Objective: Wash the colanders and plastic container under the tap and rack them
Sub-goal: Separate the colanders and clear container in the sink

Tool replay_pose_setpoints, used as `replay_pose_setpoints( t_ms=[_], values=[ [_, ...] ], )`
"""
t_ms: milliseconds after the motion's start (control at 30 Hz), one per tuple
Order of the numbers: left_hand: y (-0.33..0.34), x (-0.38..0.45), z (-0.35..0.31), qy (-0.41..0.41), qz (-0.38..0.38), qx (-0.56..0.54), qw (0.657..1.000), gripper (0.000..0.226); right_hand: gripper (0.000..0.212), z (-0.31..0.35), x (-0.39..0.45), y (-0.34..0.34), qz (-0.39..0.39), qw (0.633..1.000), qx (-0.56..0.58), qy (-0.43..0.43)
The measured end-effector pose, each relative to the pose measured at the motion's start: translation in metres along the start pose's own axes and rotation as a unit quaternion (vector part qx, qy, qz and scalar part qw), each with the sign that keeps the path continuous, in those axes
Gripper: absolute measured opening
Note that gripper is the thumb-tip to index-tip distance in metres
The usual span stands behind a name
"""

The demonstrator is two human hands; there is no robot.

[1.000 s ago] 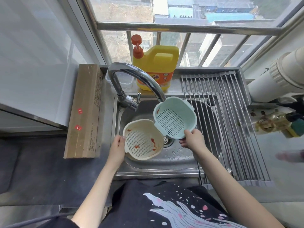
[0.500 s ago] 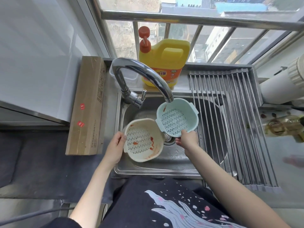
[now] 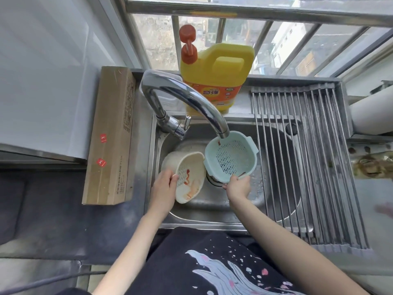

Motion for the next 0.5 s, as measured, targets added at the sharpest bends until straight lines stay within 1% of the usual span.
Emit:
replay_pose_setpoints(
  t_ms=[100, 167, 233, 300, 367, 500],
  values=[
    [0.004, 0.005, -0.003, 0.0, 0.006, 0.009, 1.0, 0.023, 0.021, 0.008, -0.005, 0.0, 0.024, 1.0, -0.017, 0.0],
    [0.007, 0.007, -0.005, 0.0, 0.012, 0.009, 1.0, 0.023, 0.019, 0.012, -0.007, -0.002, 0.03, 0.999, 0.002, 0.02],
    [0.007, 0.01, -0.006, 0.003, 0.019, 0.008, 1.0, 0.024, 0.017, 0.011, -0.005, -0.005, 0.029, 0.995, 0.067, 0.06],
    [0.006, 0.011, -0.006, 0.008, 0.019, 0.002, 1.0, 0.026, 0.025, 0.006, 0.004, -0.008, 0.022, 0.986, 0.138, 0.095],
    [0.004, 0.013, -0.006, 0.005, 0.017, -0.005, 1.0, 0.029, 0.033, 0.003, 0.016, -0.008, 0.013, 0.974, 0.195, 0.111],
    [0.003, 0.019, -0.006, -0.024, 0.008, -0.012, 1.0, 0.035, 0.041, 0.01, 0.026, -0.012, -0.016, 0.953, 0.255, 0.161]
  ],
)
Point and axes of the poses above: each hand's wrist, its own x-axis towards the middle knuckle, its own y-axis out of the palm, z = x × y, the point moved 3 cm from there along x, towards the middle knuckle, and after that the axes turned 2 degrees about -y, right-handed, at the moved point
